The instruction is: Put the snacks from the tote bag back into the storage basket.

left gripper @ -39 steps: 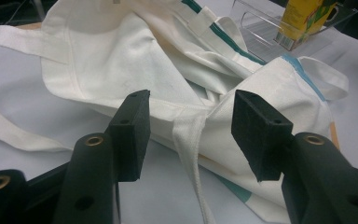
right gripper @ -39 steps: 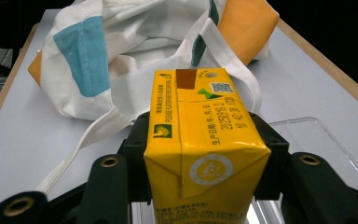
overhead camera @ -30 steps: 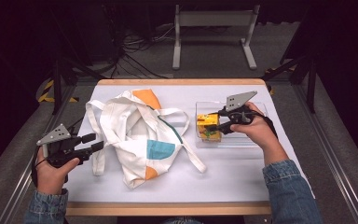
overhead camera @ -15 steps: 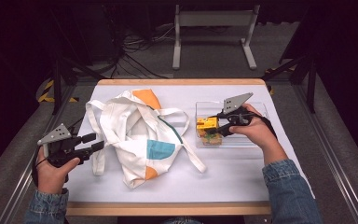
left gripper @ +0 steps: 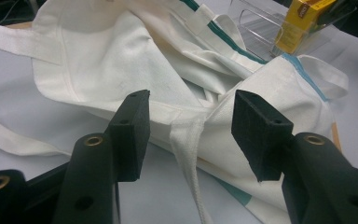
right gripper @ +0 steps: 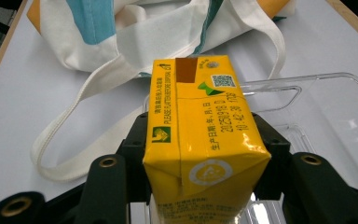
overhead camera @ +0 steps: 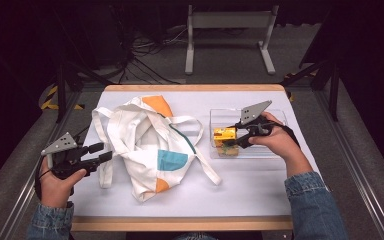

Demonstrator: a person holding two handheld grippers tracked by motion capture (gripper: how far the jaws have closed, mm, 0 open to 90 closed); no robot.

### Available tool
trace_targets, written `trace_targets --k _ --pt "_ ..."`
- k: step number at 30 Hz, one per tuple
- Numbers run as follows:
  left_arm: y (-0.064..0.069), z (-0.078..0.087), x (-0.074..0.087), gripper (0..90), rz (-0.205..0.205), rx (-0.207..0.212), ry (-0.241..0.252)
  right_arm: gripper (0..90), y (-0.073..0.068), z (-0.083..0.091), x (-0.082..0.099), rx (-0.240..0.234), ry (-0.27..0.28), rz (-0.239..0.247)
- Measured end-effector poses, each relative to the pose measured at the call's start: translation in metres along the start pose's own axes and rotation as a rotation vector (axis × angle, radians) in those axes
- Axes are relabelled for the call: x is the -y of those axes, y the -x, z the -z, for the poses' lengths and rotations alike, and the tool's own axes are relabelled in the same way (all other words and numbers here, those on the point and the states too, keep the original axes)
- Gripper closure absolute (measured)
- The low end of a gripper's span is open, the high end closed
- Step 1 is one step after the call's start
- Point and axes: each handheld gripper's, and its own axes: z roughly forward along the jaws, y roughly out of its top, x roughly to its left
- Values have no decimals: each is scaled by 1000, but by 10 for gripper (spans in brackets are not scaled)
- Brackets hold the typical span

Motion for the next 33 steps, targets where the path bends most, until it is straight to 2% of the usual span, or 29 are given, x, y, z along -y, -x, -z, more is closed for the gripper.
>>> trace_targets --k 18,24,26,29,31,33 --pt "1 -4 -2 477 -9 9 -8 487 0 12 12 37 -48 -24" --pt "1 -4 -2 477 -5 9 -7 435 0 16 11 49 -6 -38" --pt "1 -4 -2 477 -10 8 -7 390 -1 19 8 63 41 -51" --pt "1 -3 -2 477 -8 7 -7 343 -2 21 6 77 61 -55" --pt "1 -2 -1 478 -6 4 -8 297 -7 24 1 90 94 -70" --pt "1 -2 -1 478 -6 3 -7 277 -8 25 -1 95 95 -75"
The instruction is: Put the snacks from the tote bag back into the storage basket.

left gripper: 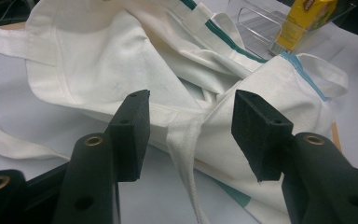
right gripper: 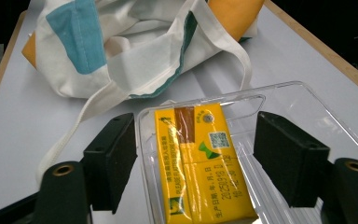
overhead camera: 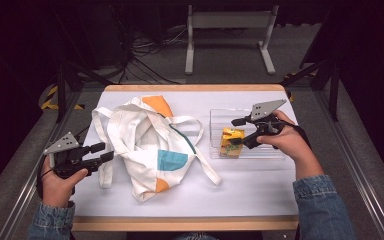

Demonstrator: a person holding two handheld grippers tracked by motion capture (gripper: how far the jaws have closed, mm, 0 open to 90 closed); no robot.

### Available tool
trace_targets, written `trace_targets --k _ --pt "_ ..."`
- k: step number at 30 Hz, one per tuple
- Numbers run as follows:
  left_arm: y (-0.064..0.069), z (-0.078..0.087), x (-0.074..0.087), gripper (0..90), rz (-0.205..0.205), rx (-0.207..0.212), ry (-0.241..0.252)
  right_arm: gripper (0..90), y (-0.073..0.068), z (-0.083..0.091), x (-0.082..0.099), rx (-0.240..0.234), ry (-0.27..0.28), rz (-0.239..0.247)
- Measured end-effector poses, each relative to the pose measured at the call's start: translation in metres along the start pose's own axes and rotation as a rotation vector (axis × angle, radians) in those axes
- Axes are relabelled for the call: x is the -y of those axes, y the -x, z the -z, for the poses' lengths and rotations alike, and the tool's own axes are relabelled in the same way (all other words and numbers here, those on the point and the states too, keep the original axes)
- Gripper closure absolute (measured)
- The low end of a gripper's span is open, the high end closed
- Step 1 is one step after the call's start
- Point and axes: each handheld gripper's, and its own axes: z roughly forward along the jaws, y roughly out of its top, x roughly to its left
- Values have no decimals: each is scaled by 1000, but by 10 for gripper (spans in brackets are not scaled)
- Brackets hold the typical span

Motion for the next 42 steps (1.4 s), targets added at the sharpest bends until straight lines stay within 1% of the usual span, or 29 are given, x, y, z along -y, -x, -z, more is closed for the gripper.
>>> trace_targets --k 3,4,6,8,12,15,16,17,18,19,24,26,32,35,37,38,40,41,42 --pt "0 1 0 479 -2 -4 2 242 -5 5 -7 33 20 -15" --pt "1 1 1 478 4 -5 1 235 -7 8 -9 42 29 -16" --pt "1 1 1 478 -1 -8 0 210 -10 12 -15 66 42 -22" --pt "1 2 1 477 -3 -7 3 186 -14 17 -19 94 65 -27" --pt "0 3 2 469 -1 -7 7 162 -21 29 -26 145 110 -54" --pt "0 4 2 463 -5 -8 8 160 -24 37 -26 167 124 -73" --pt "0 4 2 462 -5 -8 8 160 -24 37 -26 167 124 -73" --pt "-1 5 2 460 -5 -9 12 160 -25 42 -23 186 123 -86" --pt "-1 5 2 460 -6 -12 14 160 -26 45 -22 197 126 -89" --pt "-1 5 2 459 -6 -12 14 160 -26 45 -22 197 126 -89" --pt "-1 4 2 451 -12 -18 8 164 -32 63 -14 251 137 -129" --pt "-1 5 2 444 -4 -18 11 163 -34 70 -11 275 134 -145" --pt "-1 4 3 438 -17 -26 12 163 -40 90 2 326 123 -173" --pt "-3 4 5 429 -31 -45 14 166 -43 96 10 345 134 -193" --pt "-4 5 6 428 -23 -47 22 169 -43 98 13 351 139 -199" --pt "-6 5 8 429 -24 -56 33 170 -45 102 21 375 147 -210" --pt "-6 5 9 430 -23 -58 38 170 -46 104 23 382 142 -214" --pt "-7 5 9 430 -25 -59 38 166 -46 105 26 392 132 -212" --pt "-7 4 10 429 -26 -59 38 159 -47 109 30 404 110 -222"
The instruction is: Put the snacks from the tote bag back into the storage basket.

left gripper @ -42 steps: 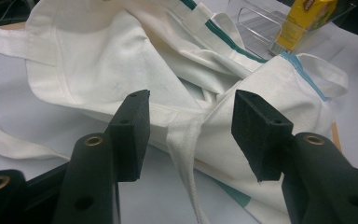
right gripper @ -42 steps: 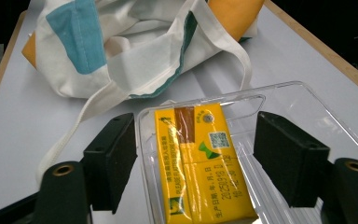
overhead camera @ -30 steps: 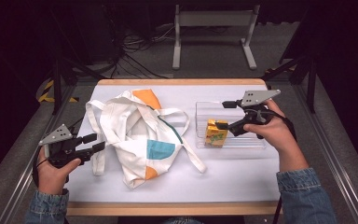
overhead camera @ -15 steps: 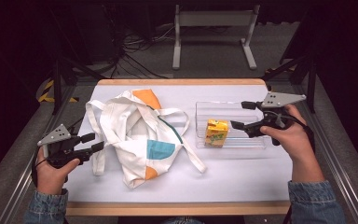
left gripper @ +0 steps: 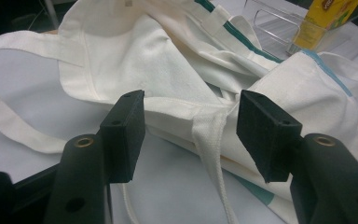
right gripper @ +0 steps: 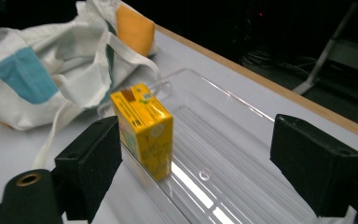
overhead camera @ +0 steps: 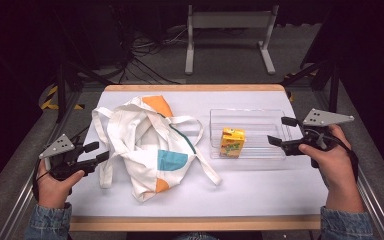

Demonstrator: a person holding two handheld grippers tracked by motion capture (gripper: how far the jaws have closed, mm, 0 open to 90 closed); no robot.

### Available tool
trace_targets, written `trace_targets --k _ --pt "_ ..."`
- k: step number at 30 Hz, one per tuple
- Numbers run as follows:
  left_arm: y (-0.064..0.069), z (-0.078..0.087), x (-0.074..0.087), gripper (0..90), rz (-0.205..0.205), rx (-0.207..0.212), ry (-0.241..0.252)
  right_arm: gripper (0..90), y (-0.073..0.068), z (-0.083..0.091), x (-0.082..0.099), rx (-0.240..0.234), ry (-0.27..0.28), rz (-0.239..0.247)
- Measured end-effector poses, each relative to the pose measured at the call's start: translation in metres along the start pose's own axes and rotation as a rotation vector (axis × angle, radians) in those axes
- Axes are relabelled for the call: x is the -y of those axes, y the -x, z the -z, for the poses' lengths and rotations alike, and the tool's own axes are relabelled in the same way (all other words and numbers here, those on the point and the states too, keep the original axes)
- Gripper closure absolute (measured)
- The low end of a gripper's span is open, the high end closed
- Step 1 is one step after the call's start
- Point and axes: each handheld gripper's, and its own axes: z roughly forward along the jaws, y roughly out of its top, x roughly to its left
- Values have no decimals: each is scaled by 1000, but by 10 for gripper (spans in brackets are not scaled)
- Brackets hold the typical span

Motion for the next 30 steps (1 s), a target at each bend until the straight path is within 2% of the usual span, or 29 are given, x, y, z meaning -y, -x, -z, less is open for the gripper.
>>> trace_targets --k 2,5,7,8,10,11,12,17,19,23,28,30 --pt "0 -1 1 429 -3 -3 0 153 2 4 5 8 -1 -20" --pt "-2 -3 4 423 -1 -8 6 127 3 6 16 11 27 -75" --pt "-3 -3 6 423 6 -10 8 126 3 4 25 25 13 -94" --pt "-3 -3 7 422 15 -8 10 123 2 2 28 22 -13 -95" --pt "-4 -3 7 423 17 -7 10 125 1 2 32 26 -18 -102" --pt "-5 -3 8 423 27 -7 10 128 1 2 38 34 2 -122" --pt "-5 -3 8 424 27 -7 10 128 1 2 38 34 2 -122" --pt "-5 -4 18 424 46 -15 -6 112 0 2 58 101 -48 -165" --pt "-5 -4 22 425 49 -16 -3 93 -2 3 63 127 -40 -197" --pt "-6 -4 26 426 53 -16 -17 79 -5 5 74 165 -46 -205" --pt "-6 -3 28 427 55 -18 -19 72 -5 3 89 162 -88 -216" --pt "-7 -4 30 426 57 -20 -24 58 -5 1 99 167 -123 -217"
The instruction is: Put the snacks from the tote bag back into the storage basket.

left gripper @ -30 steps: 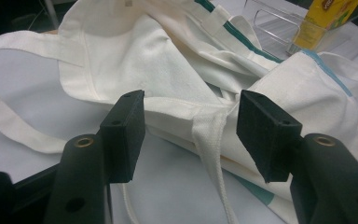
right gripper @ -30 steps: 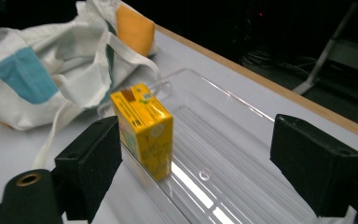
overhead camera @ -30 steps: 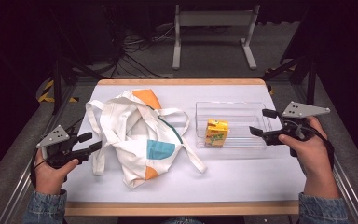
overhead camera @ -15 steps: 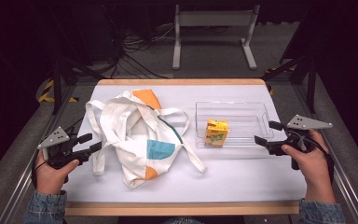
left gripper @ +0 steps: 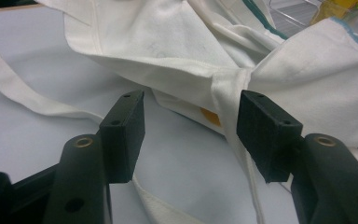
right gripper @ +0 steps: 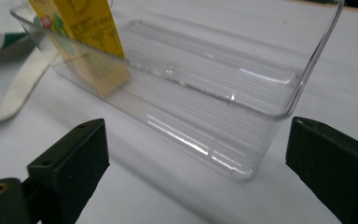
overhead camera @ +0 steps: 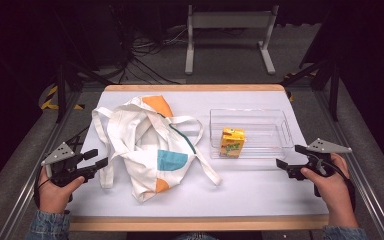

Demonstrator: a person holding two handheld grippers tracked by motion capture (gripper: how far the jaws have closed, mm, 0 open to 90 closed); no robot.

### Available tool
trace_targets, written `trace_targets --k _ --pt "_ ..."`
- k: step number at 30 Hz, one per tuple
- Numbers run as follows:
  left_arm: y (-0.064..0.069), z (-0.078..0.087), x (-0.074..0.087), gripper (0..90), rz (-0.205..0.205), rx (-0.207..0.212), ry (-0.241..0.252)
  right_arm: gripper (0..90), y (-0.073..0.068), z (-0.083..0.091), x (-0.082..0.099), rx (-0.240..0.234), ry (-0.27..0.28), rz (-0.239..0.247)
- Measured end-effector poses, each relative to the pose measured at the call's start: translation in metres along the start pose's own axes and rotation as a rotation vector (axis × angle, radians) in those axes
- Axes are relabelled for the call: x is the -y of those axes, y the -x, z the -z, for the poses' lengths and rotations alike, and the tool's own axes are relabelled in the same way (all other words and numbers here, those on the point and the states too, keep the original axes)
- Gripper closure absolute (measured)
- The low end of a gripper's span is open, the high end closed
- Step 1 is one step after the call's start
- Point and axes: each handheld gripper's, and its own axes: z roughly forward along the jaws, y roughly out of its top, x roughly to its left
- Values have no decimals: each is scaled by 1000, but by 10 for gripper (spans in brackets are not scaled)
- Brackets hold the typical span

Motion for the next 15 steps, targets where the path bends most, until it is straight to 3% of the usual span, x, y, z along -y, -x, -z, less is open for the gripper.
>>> trace_targets --k 6,15 --pt "-2 -2 2 424 -10 7 1 45 2 -7 12 7 -23 10" --pt "-6 -5 7 423 8 24 -15 40 6 -19 25 15 -47 3"
